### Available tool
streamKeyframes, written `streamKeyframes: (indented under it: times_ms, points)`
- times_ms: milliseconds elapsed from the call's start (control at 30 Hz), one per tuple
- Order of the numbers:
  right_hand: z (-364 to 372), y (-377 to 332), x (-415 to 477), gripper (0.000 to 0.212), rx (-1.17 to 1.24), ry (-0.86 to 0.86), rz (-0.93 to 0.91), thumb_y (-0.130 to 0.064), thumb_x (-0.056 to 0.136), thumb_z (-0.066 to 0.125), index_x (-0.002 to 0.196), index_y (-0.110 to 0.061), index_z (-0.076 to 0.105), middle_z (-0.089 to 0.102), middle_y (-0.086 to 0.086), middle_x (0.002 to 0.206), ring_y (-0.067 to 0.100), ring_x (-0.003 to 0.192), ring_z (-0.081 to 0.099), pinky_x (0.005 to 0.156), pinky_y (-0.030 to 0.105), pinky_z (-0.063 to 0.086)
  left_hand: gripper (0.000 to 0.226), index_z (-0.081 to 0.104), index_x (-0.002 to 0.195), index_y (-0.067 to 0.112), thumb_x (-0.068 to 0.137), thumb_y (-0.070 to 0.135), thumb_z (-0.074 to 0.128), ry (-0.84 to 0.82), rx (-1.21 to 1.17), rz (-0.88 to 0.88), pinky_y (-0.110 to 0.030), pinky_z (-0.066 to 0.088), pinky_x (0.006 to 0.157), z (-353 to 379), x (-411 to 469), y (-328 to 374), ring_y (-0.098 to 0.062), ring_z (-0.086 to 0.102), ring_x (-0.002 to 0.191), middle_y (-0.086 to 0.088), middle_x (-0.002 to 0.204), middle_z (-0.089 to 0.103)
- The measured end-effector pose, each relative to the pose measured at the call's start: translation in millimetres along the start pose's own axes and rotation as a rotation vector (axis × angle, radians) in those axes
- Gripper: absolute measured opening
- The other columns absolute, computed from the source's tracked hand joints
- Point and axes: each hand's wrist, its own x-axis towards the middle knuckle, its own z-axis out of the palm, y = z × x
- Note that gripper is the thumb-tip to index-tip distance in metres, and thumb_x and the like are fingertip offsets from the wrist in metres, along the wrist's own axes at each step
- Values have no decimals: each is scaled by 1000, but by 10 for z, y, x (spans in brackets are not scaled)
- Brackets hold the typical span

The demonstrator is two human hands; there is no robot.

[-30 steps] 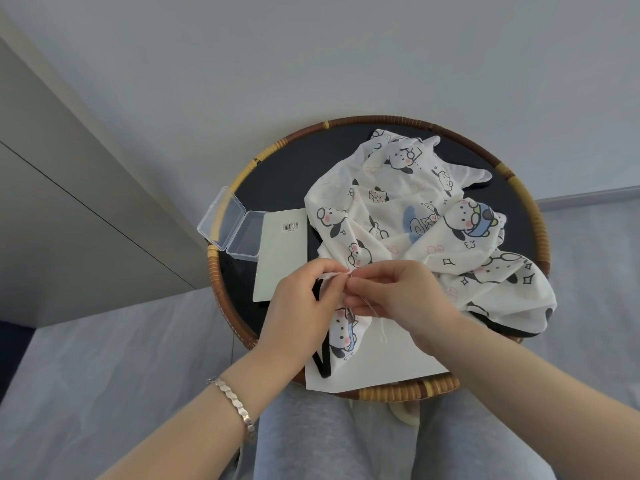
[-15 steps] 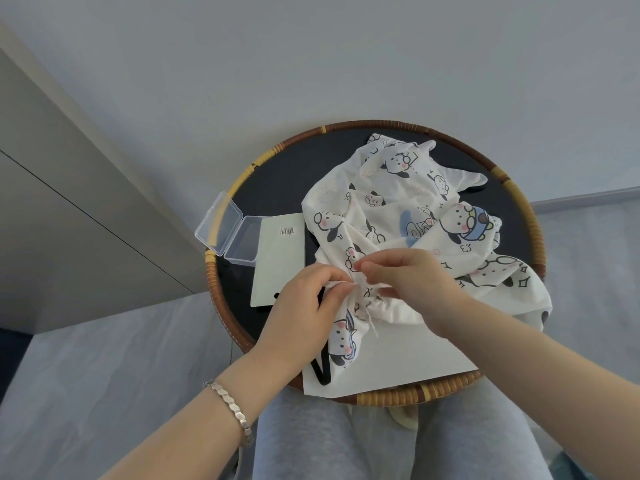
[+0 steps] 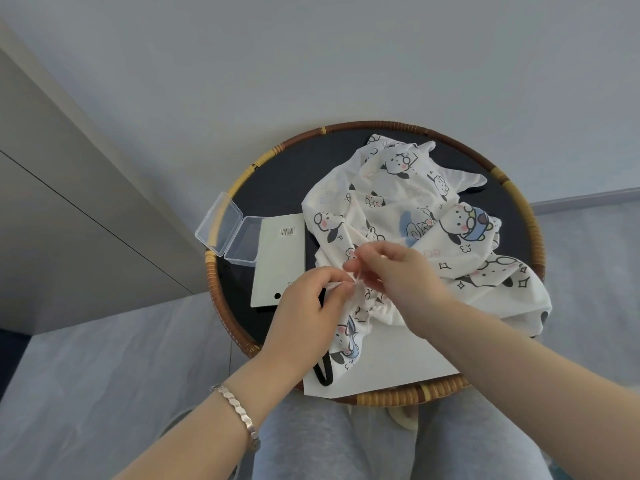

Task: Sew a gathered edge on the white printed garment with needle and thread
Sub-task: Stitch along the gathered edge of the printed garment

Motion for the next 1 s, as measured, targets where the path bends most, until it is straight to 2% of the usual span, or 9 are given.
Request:
streamKeyframes:
  times_ms: [133, 200, 300, 400, 467, 567, 700, 800, 1000]
  points:
    - [-32, -84, 126, 18, 566, -74, 85, -14, 98, 43, 84, -13, 54, 46, -1, 55, 10, 48, 49, 53, 21, 51, 15, 63, 80, 17, 90, 10, 55, -34, -212, -80, -6, 44, 70, -20, 14, 27, 3, 58, 84, 9, 91, 66]
    - [-98, -76, 189, 18, 494, -111, 76, -16, 98, 43, 83, -16, 53, 37, -4, 54, 6, 39, 34, 37, 15, 35, 17, 61, 79, 17, 91, 8, 52, -30, -382, -173, -10, 48, 72, -44, 37, 33, 1, 61, 82, 8, 87, 68]
    - [-260, 43, 313, 17, -413, 6, -220, -21, 96, 43, 88, -21, 58, 43, -6, 55, 12, 46, 37, 44, 20, 33, 18, 60, 80, 18, 91, 8, 51, 29, -436, -234, -6, 44, 65, -72, 61, 14, 6, 58, 70, 8, 77, 63]
    - [-527, 95, 479, 21, -1338, 123, -403, -12, 96, 37, 112, -16, 50, 54, 5, 87, 29, 73, 55, 58, 32, 41, 16, 60, 82, 17, 92, 9, 51, 44, -412, -230, -4, 43, 64, -89, 58, -13, 8, 57, 69, 6, 77, 62]
    - [-661, 28, 528, 30, -1518, 231, -337, -3, 92, 35, 118, -13, 46, 49, 6, 97, 31, 77, 54, 57, 34, 38, 16, 60, 82, 17, 92, 9, 50, 45, -404, -234, -3, 42, 64, -98, 55, -24, 9, 56, 68, 6, 78, 62]
    - [-700, -102, 506, 25, -1168, 273, -289, -16, 94, 42, 116, -15, 53, 53, 3, 100, 22, 77, 54, 61, 30, 40, 16, 60, 82, 17, 92, 9, 51, 52, -403, -239, -2, 41, 64, -93, 60, -43, 10, 56, 68, 7, 78, 62]
    - [-440, -265, 225, 18, -662, -214, -147, -35, 88, 58, 97, -24, 68, 41, -11, 49, 4, 41, 34, 42, 16, 32, 15, 60, 82, 19, 91, 9, 53, 54, -409, -246, -2, 41, 63, -71, 71, -28, 9, 57, 67, 7, 77, 62]
    - [-268, -252, 93, 13, -629, -447, -125, -36, 85, 62, 83, -28, 71, 38, -6, 50, 5, 42, 31, 42, 17, 30, 15, 61, 81, 19, 90, 10, 54, 46, -412, -235, -3, 42, 62, -67, 73, -9, 8, 58, 66, 9, 73, 63]
    - [-236, -170, 149, 14, -621, -438, -104, -26, 86, 64, 77, -16, 68, 39, -10, 48, 2, 39, 32, 41, 14, 30, 12, 61, 83, 20, 90, 11, 56, 29, -368, -215, -3, 42, 63, -82, 54, -21, 8, 58, 68, 8, 74, 64]
